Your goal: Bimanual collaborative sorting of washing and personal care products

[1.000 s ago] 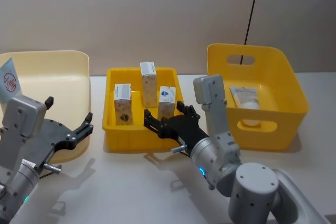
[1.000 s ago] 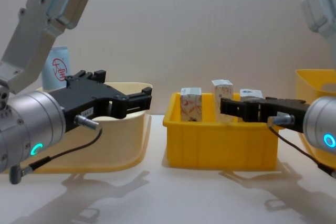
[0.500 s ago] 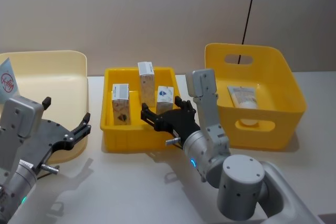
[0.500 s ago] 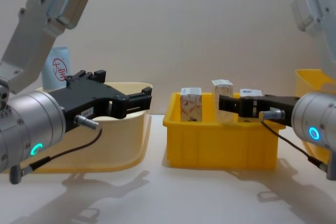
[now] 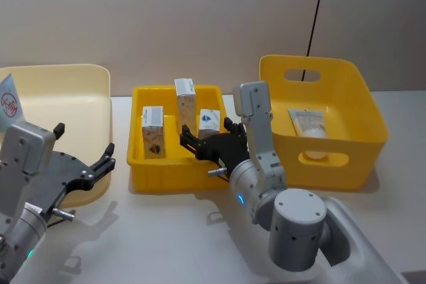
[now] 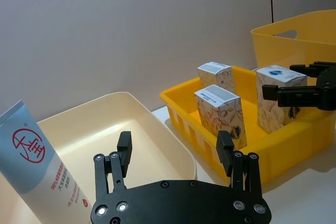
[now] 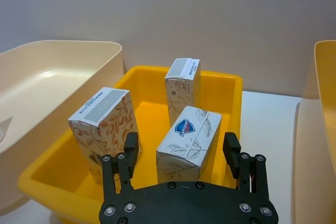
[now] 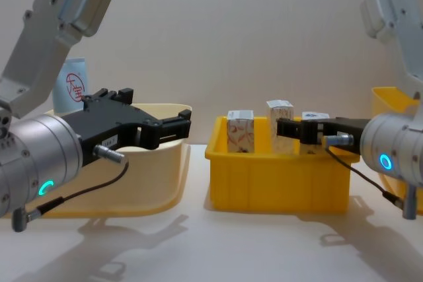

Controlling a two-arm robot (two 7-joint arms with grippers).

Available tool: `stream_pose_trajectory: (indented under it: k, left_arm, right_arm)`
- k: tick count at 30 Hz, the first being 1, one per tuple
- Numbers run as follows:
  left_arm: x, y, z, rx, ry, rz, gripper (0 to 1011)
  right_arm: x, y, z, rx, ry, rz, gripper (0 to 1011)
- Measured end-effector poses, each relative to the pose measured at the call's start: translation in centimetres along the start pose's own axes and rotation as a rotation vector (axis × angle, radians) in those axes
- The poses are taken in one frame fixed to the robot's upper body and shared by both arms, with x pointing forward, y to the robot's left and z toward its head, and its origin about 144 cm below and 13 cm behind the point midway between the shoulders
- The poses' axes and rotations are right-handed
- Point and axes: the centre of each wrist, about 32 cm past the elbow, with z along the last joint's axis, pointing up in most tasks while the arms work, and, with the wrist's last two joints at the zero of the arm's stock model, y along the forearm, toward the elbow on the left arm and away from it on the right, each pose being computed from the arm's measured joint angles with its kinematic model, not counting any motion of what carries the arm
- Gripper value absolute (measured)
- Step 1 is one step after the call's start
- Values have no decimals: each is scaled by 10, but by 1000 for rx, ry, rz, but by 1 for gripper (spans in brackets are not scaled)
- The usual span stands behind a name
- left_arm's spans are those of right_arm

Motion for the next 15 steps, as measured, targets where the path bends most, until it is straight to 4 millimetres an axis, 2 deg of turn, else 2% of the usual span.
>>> stream_pose_trajectory:
  k: [7,15]
  left_arm:
    - [0,0,0,0,0,0,1003]
    - [0,0,0,0,0,0,1003]
  right_arm:
    - [-1,3,1,-4,-4,-13,995]
    - [-2,5,2,-7,-7,-21,816]
